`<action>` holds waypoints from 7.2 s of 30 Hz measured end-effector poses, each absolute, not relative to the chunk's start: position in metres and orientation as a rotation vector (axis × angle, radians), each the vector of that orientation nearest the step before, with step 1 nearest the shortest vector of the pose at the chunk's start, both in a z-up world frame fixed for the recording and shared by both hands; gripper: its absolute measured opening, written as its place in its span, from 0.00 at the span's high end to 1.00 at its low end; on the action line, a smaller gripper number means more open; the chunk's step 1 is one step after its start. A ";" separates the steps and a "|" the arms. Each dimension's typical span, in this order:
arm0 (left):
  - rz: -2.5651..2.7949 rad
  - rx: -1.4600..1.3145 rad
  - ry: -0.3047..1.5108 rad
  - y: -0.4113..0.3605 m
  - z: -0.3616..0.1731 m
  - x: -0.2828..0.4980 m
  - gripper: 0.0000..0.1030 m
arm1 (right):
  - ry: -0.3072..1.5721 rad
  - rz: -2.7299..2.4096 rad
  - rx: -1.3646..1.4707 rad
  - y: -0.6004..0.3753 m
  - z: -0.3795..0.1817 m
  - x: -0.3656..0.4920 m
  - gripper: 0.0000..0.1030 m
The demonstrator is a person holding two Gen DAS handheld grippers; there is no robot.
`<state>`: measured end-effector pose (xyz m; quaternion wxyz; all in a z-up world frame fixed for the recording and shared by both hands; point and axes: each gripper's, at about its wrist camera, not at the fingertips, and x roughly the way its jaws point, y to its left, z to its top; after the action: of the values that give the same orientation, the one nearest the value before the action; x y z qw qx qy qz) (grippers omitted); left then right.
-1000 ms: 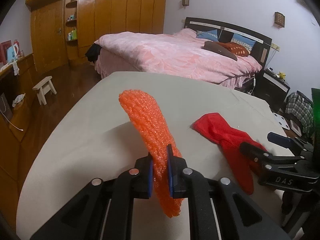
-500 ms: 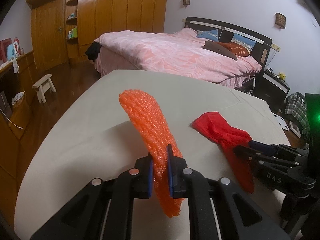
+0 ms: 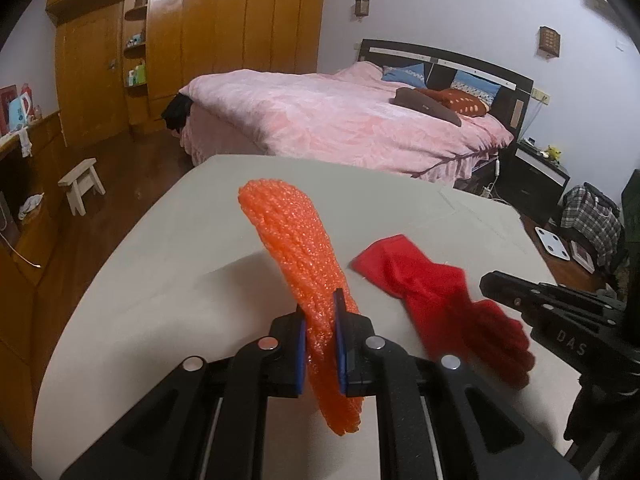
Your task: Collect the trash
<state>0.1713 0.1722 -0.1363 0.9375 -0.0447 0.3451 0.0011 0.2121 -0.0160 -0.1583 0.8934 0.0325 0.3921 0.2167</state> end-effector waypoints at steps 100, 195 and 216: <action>-0.528 0.035 0.578 -0.126 -0.032 0.091 0.89 | 0.548 0.077 0.170 -0.308 -0.033 0.031 0.96; -0.392 0.073 0.497 -0.059 0.015 0.020 0.06 | 0.581 0.050 0.122 -0.262 0.002 -0.026 0.05; -0.377 0.069 0.489 -0.053 0.018 0.018 0.06 | 0.581 0.055 0.119 -0.258 0.002 -0.025 0.05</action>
<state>0.0178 -0.0534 0.0176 0.9522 0.0341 0.2404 -0.1854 -0.0253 -0.2584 0.0022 0.9559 0.0587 0.2864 0.0269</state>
